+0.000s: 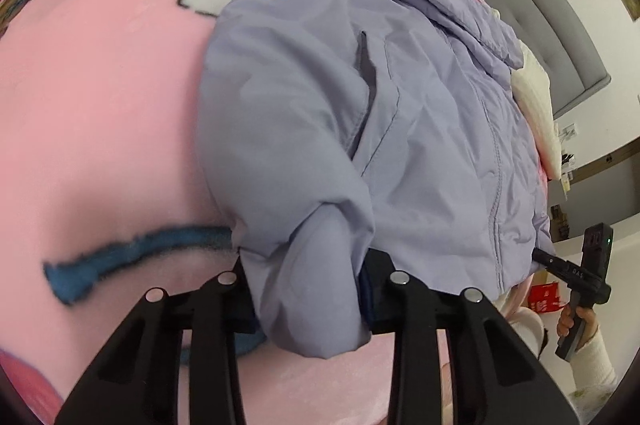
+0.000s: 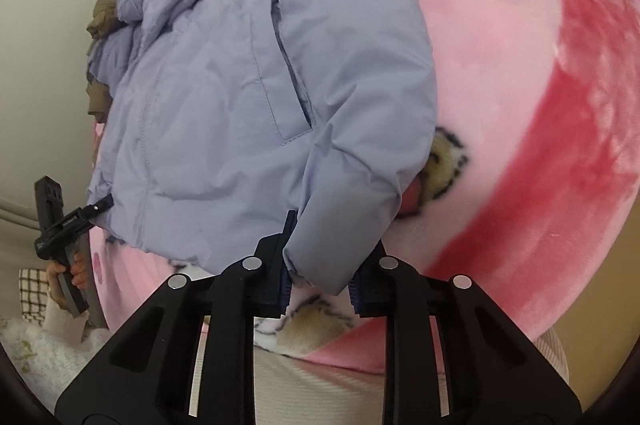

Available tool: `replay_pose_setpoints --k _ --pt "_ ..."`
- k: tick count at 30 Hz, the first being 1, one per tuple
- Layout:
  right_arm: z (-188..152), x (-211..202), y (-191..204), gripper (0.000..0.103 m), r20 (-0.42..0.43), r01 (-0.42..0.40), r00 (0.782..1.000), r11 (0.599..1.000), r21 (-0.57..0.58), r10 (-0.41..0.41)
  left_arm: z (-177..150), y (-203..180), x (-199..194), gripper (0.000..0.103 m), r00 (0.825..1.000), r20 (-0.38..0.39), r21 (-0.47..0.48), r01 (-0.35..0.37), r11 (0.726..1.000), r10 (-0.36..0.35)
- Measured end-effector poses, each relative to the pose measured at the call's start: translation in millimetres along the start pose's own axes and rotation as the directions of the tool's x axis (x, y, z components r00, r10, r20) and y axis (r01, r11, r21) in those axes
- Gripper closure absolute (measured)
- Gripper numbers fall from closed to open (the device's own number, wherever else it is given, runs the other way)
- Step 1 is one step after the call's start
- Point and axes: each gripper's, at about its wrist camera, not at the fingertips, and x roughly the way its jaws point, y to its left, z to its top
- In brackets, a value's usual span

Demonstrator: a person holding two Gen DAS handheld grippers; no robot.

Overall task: Fold large clothes
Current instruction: 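Grasp the jacket hem corners with both grippers and lift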

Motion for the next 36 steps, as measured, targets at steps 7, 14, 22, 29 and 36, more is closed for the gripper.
replay_pose_setpoints --k 7,14,22,29,36 --pt "-18.1 -20.7 5.2 0.086 0.007 -0.05 0.999 0.999 0.008 0.05 -7.9 11.7 -13.2 0.072 0.998 -0.06 -0.027 -0.005 1.0 0.003" --pt "-27.6 -37.1 6.3 0.088 -0.024 -0.095 0.995 0.995 0.011 0.095 -6.8 18.8 -43.5 0.084 0.995 -0.095 -0.049 -0.001 0.999 -0.003" --pt "15.6 -98.5 52.9 0.089 0.156 -0.126 0.976 0.978 -0.167 0.152 39.5 -2.3 -63.3 0.092 0.997 0.055 -0.007 0.06 0.998 -0.059" --pt "69.1 -130.2 79.1 0.09 0.315 -0.143 0.927 0.968 -0.208 0.204 101.6 -26.0 -97.0 0.093 0.944 0.298 -0.018 0.152 0.988 -0.14" --pt "156.3 -129.2 83.0 0.092 0.4 -0.103 0.899 0.973 -0.207 0.18 177.7 -52.7 -88.4 0.093 0.907 0.392 -0.005 0.171 0.985 -0.156"
